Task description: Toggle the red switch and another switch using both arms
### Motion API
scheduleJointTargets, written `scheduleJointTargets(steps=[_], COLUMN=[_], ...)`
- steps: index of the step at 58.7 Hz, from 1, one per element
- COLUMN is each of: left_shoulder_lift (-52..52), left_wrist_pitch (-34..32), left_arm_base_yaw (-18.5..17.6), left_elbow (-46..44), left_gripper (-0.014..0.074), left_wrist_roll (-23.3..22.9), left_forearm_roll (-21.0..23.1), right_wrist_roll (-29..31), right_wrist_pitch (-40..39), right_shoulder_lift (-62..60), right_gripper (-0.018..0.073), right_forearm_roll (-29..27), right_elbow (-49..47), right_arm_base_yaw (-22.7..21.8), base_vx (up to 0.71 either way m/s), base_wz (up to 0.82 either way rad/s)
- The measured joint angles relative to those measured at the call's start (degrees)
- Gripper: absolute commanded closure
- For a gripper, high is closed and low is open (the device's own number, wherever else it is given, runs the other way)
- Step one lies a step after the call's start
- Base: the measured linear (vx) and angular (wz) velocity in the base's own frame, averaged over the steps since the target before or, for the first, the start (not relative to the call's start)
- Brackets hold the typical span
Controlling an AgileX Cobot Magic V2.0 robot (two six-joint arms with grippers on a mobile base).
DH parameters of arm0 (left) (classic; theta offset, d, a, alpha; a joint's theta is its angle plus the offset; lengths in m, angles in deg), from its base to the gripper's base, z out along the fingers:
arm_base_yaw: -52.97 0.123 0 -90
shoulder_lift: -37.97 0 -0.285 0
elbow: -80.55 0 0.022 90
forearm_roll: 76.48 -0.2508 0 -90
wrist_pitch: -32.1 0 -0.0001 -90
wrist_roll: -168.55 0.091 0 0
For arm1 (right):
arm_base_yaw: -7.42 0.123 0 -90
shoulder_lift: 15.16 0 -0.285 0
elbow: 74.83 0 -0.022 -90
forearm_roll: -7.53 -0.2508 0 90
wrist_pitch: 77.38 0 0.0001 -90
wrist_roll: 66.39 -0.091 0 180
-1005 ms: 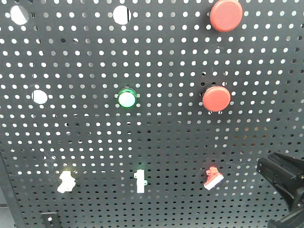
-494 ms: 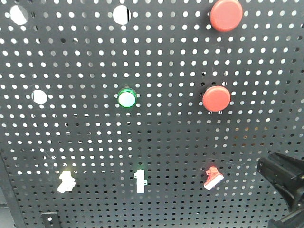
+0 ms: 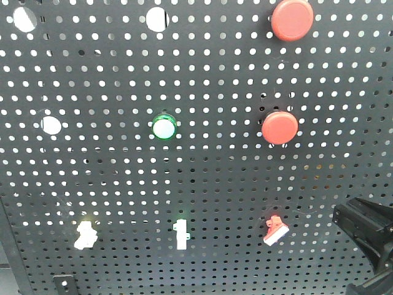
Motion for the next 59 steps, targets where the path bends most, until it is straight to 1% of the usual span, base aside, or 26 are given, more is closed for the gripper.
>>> scheduleJointTargets(steps=[10, 13, 15, 17, 20, 23, 26, 31, 36, 39, 41, 44, 48, 52, 59], left_shoulder_lift=[0.0, 0.0, 0.0, 0.0, 0.0, 0.0, 0.0, 0.0, 0.0, 0.0, 0.0, 0.0, 0.0, 0.0, 0.0], left_wrist_pitch=[0.0, 0.0, 0.0, 0.0, 0.0, 0.0, 0.0, 0.0, 0.0, 0.0, 0.0, 0.0, 0.0, 0.0, 0.0], left_arm_base_yaw=[0.0, 0.0, 0.0, 0.0, 0.0, 0.0, 0.0, 0.0, 0.0, 0.0, 0.0, 0.0, 0.0, 0.0, 0.0], left_elbow=[0.0, 0.0, 0.0, 0.0, 0.0, 0.0, 0.0, 0.0, 0.0, 0.0, 0.0, 0.0, 0.0, 0.0, 0.0], left_gripper=[0.0594, 0.0594, 0.0594, 0.0594, 0.0594, 0.0594, 0.0594, 0.0594, 0.0594, 0.0594, 0.0594, 0.0594, 0.0594, 0.0594, 0.0594], left_wrist_roll=[0.0, 0.0, 0.0, 0.0, 0.0, 0.0, 0.0, 0.0, 0.0, 0.0, 0.0, 0.0, 0.0, 0.0, 0.0], left_forearm_roll=[0.0, 0.0, 0.0, 0.0, 0.0, 0.0, 0.0, 0.0, 0.0, 0.0, 0.0, 0.0, 0.0, 0.0, 0.0], right_wrist_roll=[0.4, 1.6, 3.1, 5.3, 9.6, 16.4, 23.7, 38.5, 50.8, 56.3, 58.7, 62.2, 64.1, 64.1, 64.1], right_wrist_pitch=[2.0, 2.8, 3.7, 4.8, 7.0, 10.1, 12.9, 17.5, 18.6, 17.7, 16.2, 12.8, 8.5, 5.7, 4.5], right_shoulder_lift=[-1.3, -1.9, -2.4, -3.0, -3.9, -4.8, -6.0, -8.1, -11.4, -13.9, -15.5, -19.2, -24.4, -30.0, -38.6], right_gripper=[0.0566, 0.0566, 0.0566, 0.0566, 0.0566, 0.0566, 0.0566, 0.0566, 0.0566, 0.0566, 0.0566, 0.0566, 0.0566, 0.0566, 0.0566], right_forearm_roll=[0.9, -0.3, -2.1, -4.7, -10.5, -16.8, -24.5, -36.5, -48.0, -53.2, -55.9, -60.2, -63.4, -64.5, -64.8], right_elbow=[0.0, 0.0, 0.0, 0.0, 0.0, 0.0, 0.0, 0.1, 1.6, 3.6, 5.2, 9.1, 14.7, 20.1, 29.0], right_arm_base_yaw=[0.0, 0.0, 0.0, 0.0, 0.0, 0.0, 0.0, -0.2, -1.7, -4.0, -5.4, -8.7, -12.8, -16.3, -19.9], base_vx=[0.0, 0.0, 0.0, 0.0, 0.0, 0.0, 0.0, 0.0, 0.0, 0.0, 0.0, 0.0, 0.0, 0.0, 0.0], base_wz=[0.0, 0.0, 0.0, 0.0, 0.0, 0.0, 0.0, 0.0, 0.0, 0.0, 0.0, 0.0, 0.0, 0.0, 0.0])
